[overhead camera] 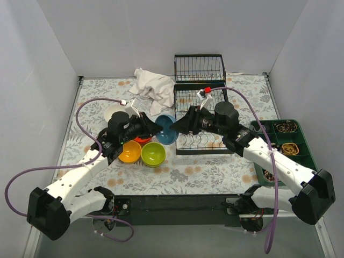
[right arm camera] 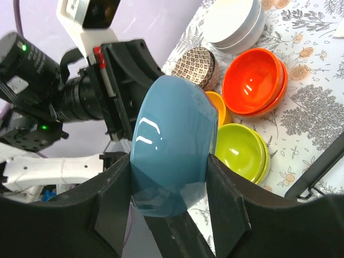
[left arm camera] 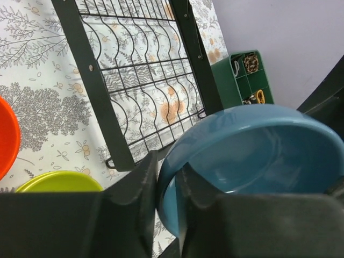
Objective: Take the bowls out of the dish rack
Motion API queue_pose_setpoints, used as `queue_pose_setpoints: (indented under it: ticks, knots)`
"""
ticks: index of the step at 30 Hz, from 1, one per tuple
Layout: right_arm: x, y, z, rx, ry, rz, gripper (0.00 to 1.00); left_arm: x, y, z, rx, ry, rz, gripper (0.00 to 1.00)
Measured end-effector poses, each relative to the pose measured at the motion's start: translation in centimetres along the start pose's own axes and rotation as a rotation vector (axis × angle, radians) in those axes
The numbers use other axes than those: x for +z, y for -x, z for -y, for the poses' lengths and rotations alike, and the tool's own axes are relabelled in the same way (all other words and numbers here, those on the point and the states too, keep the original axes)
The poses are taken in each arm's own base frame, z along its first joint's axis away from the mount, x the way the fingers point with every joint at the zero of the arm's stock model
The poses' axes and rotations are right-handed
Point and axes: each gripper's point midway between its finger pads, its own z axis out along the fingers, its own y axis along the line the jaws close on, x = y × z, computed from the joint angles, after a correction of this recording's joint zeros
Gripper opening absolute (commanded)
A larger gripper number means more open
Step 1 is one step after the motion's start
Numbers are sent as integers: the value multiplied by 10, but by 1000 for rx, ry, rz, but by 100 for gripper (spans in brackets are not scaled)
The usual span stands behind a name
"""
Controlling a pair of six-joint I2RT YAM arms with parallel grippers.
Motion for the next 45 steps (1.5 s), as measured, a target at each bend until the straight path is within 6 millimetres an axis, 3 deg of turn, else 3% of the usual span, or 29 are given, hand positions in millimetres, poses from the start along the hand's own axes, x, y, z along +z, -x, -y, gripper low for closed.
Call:
queue_pose_setpoints:
  ticks: [2, 5, 6, 9, 12, 20, 24, 29, 37, 43, 45]
  knots:
    - [0, 1, -1, 19, 4, 4, 15, -4, -4, 0, 23, -10, -3, 0]
    - [1, 3, -1, 34, 8, 8, 42, -11, -9, 1, 32, -21, 2, 0]
    - [1, 2, -1, 35, 12, 7, 60, -13, -9, 0, 34, -19, 7, 0]
    - [2, -5, 1, 32, 20, -1, 85, -20, -12, -5, 30, 10, 11, 0]
    - [1, -13, 9, 14, 7, -14, 93, -32, -14, -29, -10, 130, 47, 0]
    - [-7, -22, 39, -98, -119, -28, 96, -70, -21, -81, -170, 421, 136, 0]
    - [-13, -23, 59, -167, -215, -43, 96, -89, -37, -117, -273, 640, 132, 0]
    - [-20, -18, 74, -240, -305, -45, 96, -107, -50, -147, -344, 874, 119, 0]
    - [-31, -14, 89, -313, -393, -46, 96, -128, -56, -170, -358, 1041, 126, 0]
    - [-34, -15, 96, -346, -421, -63, 96, -128, -53, -181, -363, 1076, 117, 0]
    - [-35, -15, 97, -354, -427, -65, 96, -126, -51, -182, -366, 1075, 118, 5]
